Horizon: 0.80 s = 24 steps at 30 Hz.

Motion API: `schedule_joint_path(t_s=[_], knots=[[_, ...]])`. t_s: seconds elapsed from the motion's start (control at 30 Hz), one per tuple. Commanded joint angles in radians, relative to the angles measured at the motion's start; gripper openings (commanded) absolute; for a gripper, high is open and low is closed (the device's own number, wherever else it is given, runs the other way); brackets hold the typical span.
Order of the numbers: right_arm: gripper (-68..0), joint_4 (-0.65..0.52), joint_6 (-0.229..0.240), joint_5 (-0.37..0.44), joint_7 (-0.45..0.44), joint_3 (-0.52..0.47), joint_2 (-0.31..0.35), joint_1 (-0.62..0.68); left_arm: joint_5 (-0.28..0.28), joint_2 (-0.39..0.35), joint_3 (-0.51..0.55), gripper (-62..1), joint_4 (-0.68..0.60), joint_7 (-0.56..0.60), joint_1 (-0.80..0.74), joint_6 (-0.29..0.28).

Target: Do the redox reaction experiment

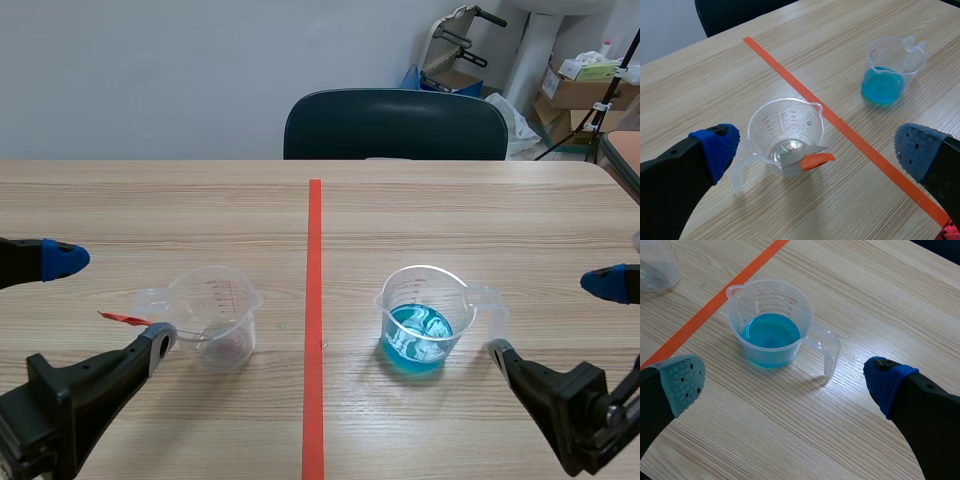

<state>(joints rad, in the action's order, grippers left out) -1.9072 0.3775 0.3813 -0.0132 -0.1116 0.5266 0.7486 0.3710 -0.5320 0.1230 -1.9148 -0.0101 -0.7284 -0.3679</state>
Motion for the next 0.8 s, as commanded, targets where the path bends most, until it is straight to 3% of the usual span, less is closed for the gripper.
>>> schedule_joint_path(t_s=[0.0,0.77], knots=[[0.4,-0.016,-0.004,0.003,-0.012,-0.013,0.011,0.002,0.007,0.005,0.001,1.4,-0.009,0.012,0.000,0.002],[0.4,-0.016,-0.003,0.004,-0.042,-0.013,0.011,0.002,0.007,0.005,0.001,1.4,-0.008,0.013,-0.006,0.002]])
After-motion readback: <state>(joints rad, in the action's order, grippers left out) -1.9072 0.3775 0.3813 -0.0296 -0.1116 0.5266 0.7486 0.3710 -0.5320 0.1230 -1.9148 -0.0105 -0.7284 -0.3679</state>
